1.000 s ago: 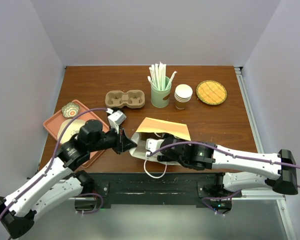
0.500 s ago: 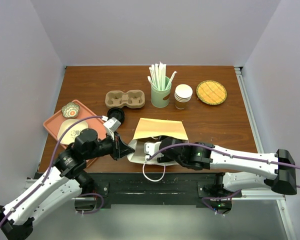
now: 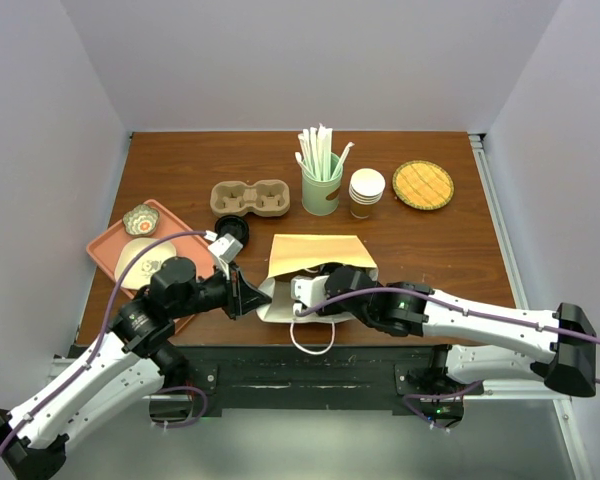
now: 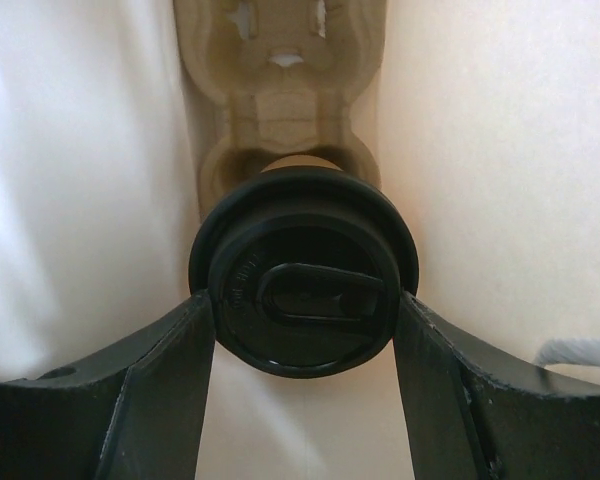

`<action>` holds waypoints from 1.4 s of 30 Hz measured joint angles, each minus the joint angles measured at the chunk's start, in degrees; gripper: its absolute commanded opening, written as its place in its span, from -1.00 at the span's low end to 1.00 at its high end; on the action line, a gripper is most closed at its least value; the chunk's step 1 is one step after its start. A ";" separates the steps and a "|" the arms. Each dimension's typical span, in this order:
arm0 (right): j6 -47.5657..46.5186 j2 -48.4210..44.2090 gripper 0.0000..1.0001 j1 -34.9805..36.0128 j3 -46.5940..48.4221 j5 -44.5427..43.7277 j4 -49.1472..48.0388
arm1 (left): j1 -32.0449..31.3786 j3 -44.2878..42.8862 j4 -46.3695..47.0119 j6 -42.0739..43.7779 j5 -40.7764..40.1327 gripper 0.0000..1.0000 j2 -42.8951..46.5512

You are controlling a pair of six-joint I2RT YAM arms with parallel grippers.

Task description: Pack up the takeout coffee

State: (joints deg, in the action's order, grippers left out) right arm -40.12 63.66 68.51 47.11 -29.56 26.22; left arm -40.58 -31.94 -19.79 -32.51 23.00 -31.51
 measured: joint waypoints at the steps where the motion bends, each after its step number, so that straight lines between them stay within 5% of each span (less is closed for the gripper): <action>1: -0.85 0.00 -0.19 -0.07 -0.42 -0.35 -0.70 | 0.00 0.00 0.11 0.00 0.15 -1.00 0.00; 42: -8.85 3.52 -0.22 -3.63 -1.07 6.84 -5.68 | 0.00 0.74 0.98 0.09 3.58 -1.00 -0.24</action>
State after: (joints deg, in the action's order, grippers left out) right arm -48.97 67.18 64.88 46.04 -22.72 20.53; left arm -40.58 -31.20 -18.81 -32.42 26.59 -31.75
